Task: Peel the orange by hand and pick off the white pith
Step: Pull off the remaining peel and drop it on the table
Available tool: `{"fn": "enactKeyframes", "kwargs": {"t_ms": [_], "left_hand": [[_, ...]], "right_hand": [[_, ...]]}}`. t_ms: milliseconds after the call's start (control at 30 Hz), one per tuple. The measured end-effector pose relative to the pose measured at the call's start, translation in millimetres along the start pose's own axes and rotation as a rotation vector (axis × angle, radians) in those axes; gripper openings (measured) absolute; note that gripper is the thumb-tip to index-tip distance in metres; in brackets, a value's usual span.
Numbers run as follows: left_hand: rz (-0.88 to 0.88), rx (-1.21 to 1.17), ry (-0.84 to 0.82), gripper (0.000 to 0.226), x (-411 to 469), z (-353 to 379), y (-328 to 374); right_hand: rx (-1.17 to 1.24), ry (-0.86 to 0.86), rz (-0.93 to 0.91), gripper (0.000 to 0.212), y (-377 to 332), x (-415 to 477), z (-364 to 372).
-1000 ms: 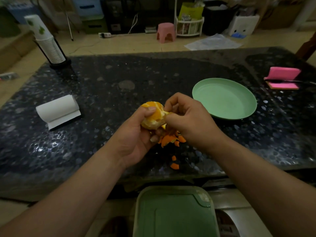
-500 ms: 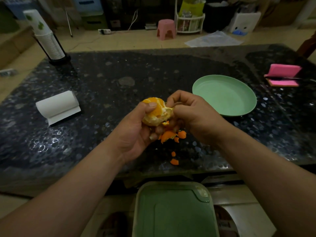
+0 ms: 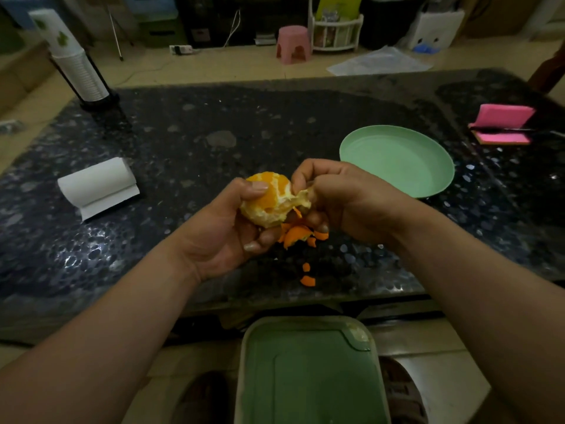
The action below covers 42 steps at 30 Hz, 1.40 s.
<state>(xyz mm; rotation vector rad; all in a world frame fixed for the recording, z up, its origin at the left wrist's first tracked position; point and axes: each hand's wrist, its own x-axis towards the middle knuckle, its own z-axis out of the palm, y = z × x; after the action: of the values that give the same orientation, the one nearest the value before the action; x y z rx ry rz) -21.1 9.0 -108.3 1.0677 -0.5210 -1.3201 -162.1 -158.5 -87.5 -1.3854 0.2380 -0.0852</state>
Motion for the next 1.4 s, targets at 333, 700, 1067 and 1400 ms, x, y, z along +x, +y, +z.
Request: {"fn": "enactKeyframes", "kwargs": {"t_ms": [333, 700, 1067, 1400], "left_hand": [[-0.042, -0.167, -0.09, 0.074, -6, -16, 1], [-0.006, -0.224, 0.285, 0.054, -7, -23, 12], [0.076, -0.221, 0.298, 0.048, -26, -18, 23], [0.108, -0.236, 0.323, 0.047, -28, -19, 32]], "right_hand": [[-0.167, 0.338, 0.08, 0.017, 13, 6, -20], [-0.913, 0.533, 0.0, 0.026, 28, 0, -29], [-1.693, 0.133, -0.256, 0.08, 97, -21, 4], [-1.522, 0.348, -0.157, 0.072, 92, 56, -25]]}}
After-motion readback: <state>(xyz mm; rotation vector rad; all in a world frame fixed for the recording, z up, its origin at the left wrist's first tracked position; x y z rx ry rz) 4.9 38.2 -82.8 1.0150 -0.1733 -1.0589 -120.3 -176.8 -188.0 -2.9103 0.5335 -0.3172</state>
